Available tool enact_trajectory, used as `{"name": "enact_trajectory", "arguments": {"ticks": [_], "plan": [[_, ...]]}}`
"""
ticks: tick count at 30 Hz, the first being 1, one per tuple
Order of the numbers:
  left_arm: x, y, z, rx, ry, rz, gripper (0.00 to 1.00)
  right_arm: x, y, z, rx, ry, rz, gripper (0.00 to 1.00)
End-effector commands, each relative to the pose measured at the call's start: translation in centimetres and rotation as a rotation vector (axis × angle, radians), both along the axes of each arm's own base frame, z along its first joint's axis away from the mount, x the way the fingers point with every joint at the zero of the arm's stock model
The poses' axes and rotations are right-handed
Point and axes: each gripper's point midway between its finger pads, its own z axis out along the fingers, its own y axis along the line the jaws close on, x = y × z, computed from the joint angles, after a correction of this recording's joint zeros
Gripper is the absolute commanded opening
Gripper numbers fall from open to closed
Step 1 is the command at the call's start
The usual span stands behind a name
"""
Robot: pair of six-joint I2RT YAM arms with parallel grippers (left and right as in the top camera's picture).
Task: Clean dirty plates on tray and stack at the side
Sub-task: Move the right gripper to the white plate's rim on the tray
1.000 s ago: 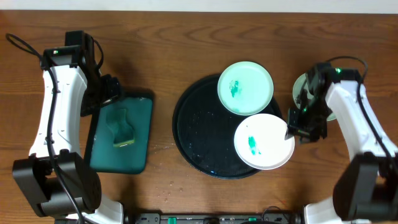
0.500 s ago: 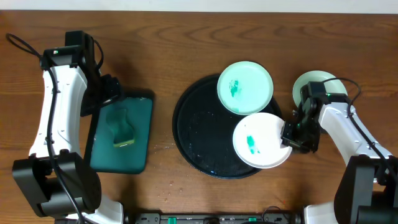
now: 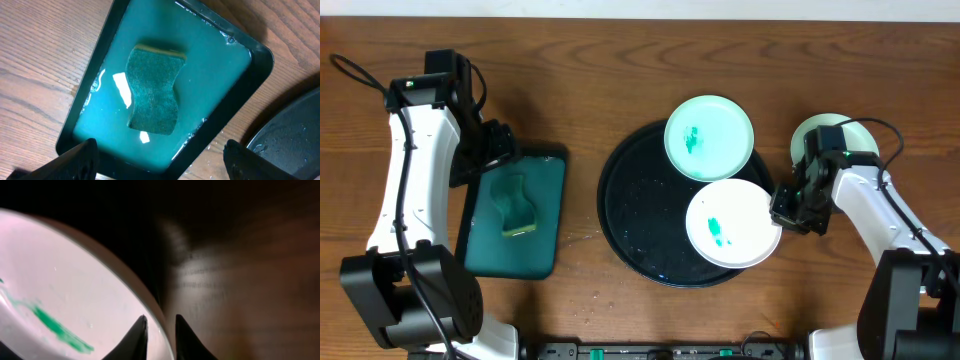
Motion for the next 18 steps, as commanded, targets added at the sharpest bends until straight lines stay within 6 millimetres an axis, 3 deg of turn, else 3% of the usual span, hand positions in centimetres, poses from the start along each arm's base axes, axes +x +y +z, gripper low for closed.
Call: {"name": "enact_trajectory", "arguments": {"ticks": [1, 4, 10, 18], "plan": [[-0.2, 0.0, -0.4, 0.004, 0.016, -0.017, 0.81, -0.2, 0.4, -0.9, 0.003, -0.006, 0.011, 0.18], [-0.2, 0.0, -0.4, 0.004, 0.016, -0.017, 0.8, -0.3, 0.4, -1.4, 0.003, -0.017, 0.01, 0.16], [-0.2, 0.0, -0.4, 0.004, 0.016, -0.017, 0.81, -0.6, 0.4, -1.9, 0.005, -0.012, 0.0, 0.01], [-0.2, 0.0, -0.4, 0.004, 0.016, -0.016, 0.8, -0.9, 1.4, -1.7, 0.045, -0.007, 0.039, 0.02]]}}
